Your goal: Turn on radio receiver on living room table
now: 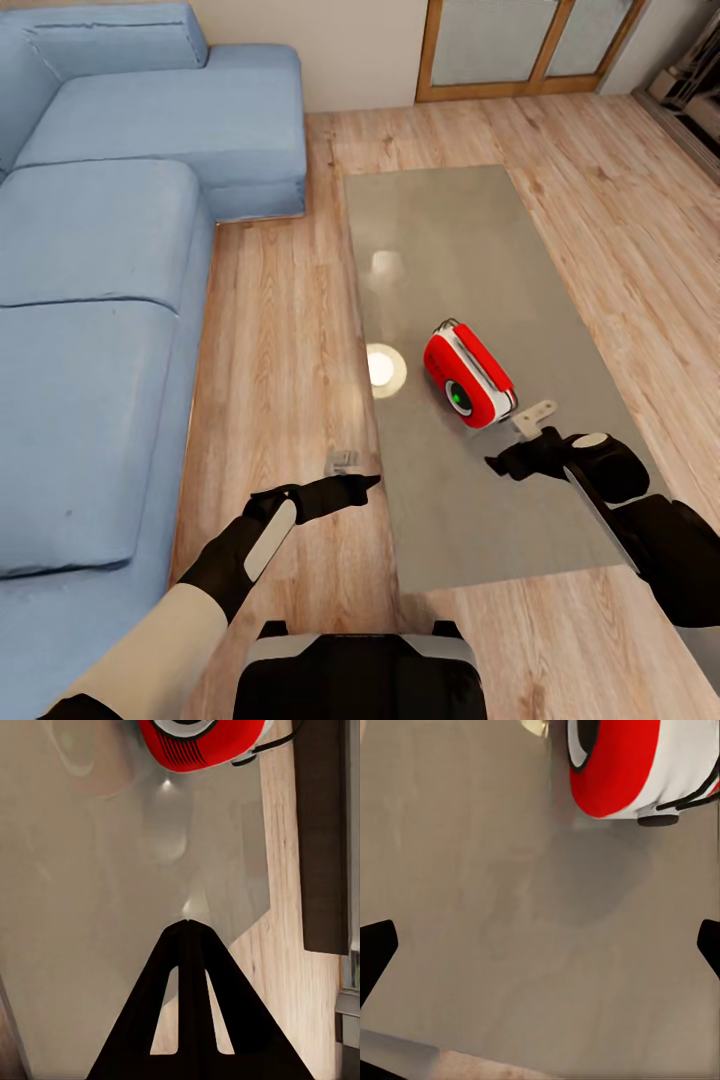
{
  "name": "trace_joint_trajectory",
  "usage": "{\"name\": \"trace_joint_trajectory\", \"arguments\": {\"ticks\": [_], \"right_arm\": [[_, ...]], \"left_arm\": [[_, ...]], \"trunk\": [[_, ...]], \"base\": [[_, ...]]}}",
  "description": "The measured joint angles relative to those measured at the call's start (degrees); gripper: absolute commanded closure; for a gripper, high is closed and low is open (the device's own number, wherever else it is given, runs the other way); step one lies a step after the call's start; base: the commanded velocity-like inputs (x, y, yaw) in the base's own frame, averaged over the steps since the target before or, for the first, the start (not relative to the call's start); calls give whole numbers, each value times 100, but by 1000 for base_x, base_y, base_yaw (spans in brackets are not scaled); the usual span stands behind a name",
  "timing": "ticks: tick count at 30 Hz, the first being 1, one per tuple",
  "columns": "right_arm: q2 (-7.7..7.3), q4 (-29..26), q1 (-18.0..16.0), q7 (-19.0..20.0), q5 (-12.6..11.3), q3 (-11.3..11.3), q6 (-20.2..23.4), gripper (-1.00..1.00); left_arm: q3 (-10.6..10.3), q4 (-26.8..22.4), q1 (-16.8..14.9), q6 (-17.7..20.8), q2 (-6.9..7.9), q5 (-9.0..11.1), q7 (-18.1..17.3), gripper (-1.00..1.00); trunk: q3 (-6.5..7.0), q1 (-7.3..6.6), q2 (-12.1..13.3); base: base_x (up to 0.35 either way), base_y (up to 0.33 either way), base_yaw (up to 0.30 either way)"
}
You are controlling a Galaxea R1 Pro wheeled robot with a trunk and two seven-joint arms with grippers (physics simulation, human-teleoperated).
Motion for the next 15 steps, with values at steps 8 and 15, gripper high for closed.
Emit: {"name": "trace_joint_trajectory", "arguments": {"ticks": [8,15], "right_arm": [[-1,0,0,-20,-20,-10,0,-100],[-2,0,0,-25,-20,-16,0,-100]], "left_arm": [[0,-28,0,11,29,-7,-7,100],[0,-27,0,5,36,-5,-11,100]], "trunk": [[72,0,0],[135,0,0]], "base": [[0,0,0],[0,0,0]]}}
